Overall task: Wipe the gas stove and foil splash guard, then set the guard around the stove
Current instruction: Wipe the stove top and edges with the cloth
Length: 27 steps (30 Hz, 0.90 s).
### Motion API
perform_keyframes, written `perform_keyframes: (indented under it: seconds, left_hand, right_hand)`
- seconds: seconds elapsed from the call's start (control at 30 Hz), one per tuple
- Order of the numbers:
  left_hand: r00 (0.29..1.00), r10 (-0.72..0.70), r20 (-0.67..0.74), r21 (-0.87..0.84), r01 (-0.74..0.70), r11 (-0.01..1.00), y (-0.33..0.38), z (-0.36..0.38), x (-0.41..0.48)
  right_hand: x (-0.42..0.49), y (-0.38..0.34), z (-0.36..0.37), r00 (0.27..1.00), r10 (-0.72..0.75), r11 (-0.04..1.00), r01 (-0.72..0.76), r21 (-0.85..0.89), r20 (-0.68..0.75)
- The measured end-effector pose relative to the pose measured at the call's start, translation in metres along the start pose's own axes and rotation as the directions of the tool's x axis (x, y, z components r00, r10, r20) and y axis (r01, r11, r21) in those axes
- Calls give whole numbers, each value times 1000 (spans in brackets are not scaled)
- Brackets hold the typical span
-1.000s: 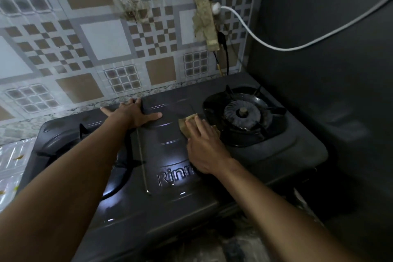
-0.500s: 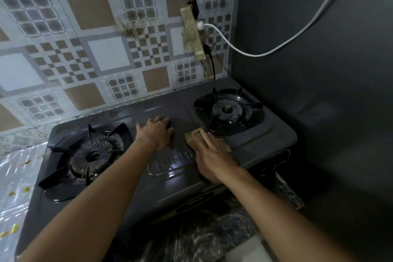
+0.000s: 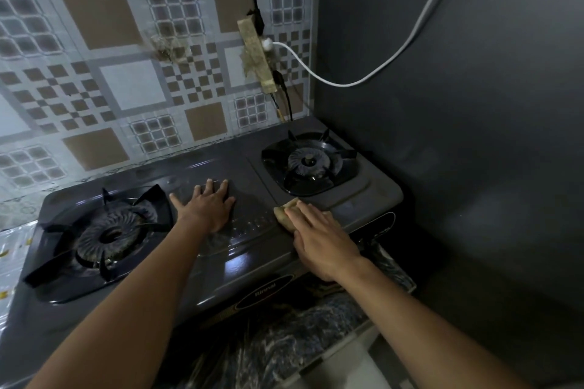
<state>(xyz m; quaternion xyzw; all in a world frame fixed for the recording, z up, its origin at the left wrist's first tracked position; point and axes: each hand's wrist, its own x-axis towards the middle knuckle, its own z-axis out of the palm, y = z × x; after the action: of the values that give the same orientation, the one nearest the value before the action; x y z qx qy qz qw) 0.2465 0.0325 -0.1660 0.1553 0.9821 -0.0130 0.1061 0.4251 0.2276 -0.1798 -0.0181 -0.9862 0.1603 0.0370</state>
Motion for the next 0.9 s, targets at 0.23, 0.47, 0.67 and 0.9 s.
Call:
perform_keyframes:
  seconds: [0.23,0.47,0.67,0.9]
  left_hand:
    - [999,-20,27,23,19,1000,2,-1,2]
    - [1000,-18,26,44,17,999,3,1,5]
    - [999,-38,26,63,36,997,2,-1,3]
    - [999,-25,27,69,23,997,8,-2,-1]
  right_hand:
    - [2,20,0,999,38,998,-39,-47,-26]
    - [16,99,-26,975,220,972,-221,-77,-29]
    - [34,126,-33,969,247,967,-247,-70,-7]
    - [53,154,-52,935,354,934,-354,-35,-26]
